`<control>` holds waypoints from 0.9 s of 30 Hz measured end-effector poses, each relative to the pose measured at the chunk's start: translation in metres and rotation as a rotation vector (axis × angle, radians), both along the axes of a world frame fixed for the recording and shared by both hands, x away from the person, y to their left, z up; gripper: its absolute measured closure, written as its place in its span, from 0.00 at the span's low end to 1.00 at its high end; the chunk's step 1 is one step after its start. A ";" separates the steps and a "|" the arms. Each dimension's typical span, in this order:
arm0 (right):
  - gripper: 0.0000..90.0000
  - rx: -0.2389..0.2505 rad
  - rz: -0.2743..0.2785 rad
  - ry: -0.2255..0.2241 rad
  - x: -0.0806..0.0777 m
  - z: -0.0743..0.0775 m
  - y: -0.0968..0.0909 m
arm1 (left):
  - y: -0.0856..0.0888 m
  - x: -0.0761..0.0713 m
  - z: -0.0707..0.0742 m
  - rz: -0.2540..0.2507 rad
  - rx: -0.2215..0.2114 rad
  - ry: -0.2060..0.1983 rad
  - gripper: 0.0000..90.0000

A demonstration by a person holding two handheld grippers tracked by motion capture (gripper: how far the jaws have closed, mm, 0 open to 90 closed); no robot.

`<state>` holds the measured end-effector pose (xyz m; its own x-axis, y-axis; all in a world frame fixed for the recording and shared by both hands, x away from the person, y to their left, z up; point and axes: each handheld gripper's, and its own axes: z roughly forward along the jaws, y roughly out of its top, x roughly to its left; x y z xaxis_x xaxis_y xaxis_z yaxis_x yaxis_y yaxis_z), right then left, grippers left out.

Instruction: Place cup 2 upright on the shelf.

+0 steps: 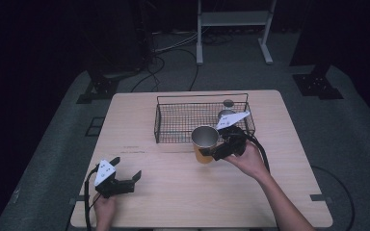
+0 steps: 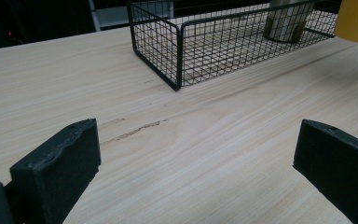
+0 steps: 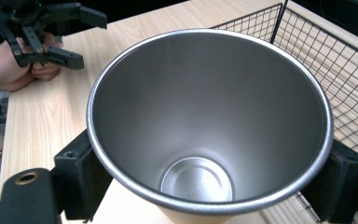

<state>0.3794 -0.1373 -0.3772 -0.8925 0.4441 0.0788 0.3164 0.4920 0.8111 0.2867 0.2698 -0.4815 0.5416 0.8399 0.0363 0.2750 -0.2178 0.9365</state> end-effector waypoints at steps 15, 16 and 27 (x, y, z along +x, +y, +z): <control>0.16 0.038 -0.009 0.022 0.027 0.021 0.000 | 0.000 0.000 0.000 -0.003 -0.002 0.004 0.00; 0.16 0.038 -0.009 0.022 0.027 0.021 0.000 | 0.000 0.000 0.000 -0.003 -0.002 0.004 0.00; 0.16 0.039 -0.003 0.004 0.041 0.042 0.006 | 0.000 0.000 0.000 -0.002 -0.004 0.006 0.00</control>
